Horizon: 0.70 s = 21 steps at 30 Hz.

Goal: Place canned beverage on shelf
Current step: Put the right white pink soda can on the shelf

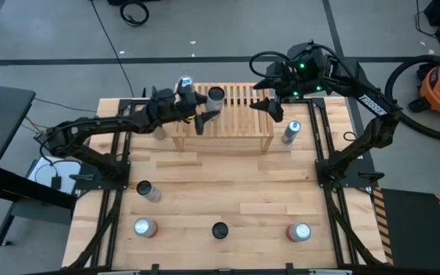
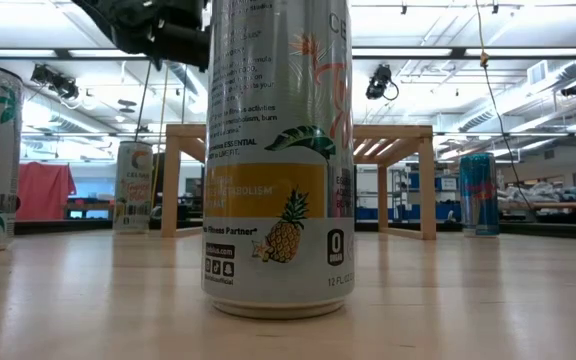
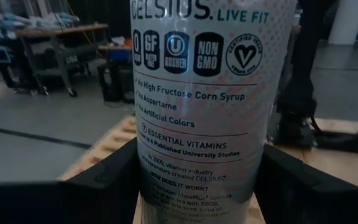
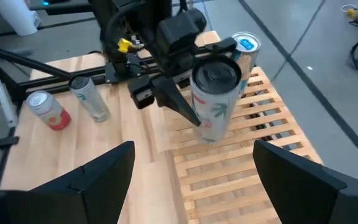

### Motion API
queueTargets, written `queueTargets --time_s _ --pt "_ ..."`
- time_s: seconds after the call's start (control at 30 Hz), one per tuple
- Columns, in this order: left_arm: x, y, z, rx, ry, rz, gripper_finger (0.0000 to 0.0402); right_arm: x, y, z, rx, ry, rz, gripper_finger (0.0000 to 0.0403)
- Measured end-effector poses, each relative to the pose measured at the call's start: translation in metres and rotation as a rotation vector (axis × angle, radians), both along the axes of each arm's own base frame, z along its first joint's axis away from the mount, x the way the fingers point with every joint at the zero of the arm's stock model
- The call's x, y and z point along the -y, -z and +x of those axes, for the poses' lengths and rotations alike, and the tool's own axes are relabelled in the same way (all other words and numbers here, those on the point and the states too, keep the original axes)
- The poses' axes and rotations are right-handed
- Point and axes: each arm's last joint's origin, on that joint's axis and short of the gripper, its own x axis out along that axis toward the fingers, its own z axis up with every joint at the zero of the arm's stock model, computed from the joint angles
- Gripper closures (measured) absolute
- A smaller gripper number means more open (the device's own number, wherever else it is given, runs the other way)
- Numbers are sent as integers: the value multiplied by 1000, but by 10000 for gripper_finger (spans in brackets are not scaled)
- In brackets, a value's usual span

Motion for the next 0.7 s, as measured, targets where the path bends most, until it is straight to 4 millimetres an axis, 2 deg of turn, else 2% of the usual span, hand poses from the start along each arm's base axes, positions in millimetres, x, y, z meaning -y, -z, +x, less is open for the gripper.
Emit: queueTargets --time_s 0.23,0.4,0.57,0.7 --pt "-12 11 -10 20 -56 -29 150 0 0 0 -2 2 -1 65" --pt "0 25 -10 34 -19 -40 150 0 0 0 2 4 -12 65" --pt "12 20 -4 57 28 -24 150 1 -2 2 25 0 -28 65" --pt "17 19 -1 49 -21 -11 150 1 -3 2 35 0 -31 65"
